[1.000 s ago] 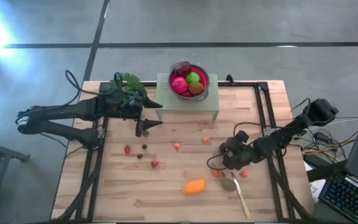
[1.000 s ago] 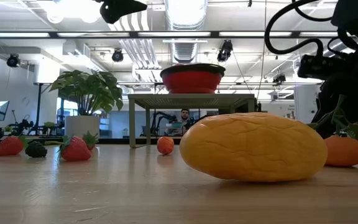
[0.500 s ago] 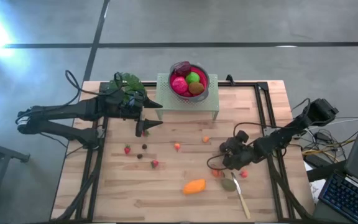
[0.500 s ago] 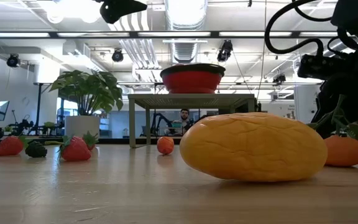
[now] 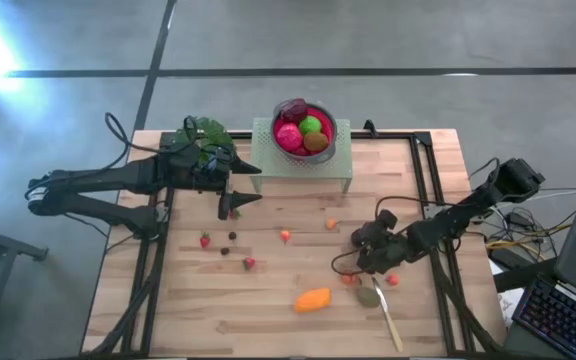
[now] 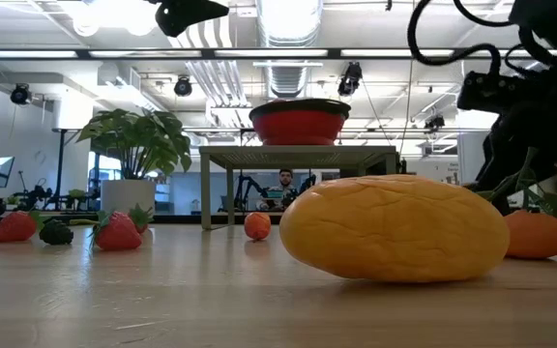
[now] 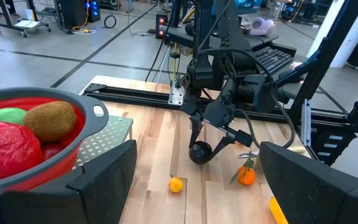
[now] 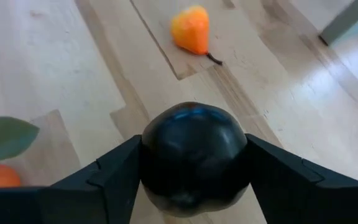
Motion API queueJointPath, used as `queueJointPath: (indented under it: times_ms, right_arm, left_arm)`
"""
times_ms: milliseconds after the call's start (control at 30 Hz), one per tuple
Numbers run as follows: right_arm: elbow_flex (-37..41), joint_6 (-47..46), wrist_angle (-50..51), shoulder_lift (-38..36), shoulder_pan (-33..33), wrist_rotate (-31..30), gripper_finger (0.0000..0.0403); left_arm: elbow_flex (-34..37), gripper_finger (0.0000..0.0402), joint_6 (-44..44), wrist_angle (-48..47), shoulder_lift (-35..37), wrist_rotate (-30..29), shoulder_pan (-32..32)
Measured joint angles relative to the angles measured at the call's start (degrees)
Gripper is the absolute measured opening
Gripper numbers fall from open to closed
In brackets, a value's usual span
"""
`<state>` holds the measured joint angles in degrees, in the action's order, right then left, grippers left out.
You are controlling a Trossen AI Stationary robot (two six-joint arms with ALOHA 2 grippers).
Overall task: Pick & Place Fruit
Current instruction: Put the plum into the red strainer bowl on the shelf
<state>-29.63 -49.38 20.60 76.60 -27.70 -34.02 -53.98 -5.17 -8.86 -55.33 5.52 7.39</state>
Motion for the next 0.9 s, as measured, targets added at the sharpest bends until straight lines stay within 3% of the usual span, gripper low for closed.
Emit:
queueJointPath:
  times_ms: [200, 533, 733, 900]
  right_arm:
    - [-3.0, 4.7, 0.1, -0.1, 0.0, 1.2, 0.0235]
    - [-10.5, 13.8, 3.0, -2.4, 0.7, 2.7, 0.0249]
    - [-15.1, 23.3, 3.6, -7.1, 4.9, 1.7, 0.0235]
    - [-20.0, 32.5, 3.3, -11.1, 11.2, 1.6, 0.0247]
  left_arm:
    - [0.0, 0.0344, 0.0, 0.0, 0.0, 0.0, 0.0]
    - [0.0, 0.0344, 0.0, 0.0, 0.0, 0.0, 0.0]
    - [0.0, 0.0344, 0.0, 0.0, 0.0, 0.0, 0.0]
    - [0.0, 0.0344, 0.0, -0.2, 0.0, 0.0, 0.0]
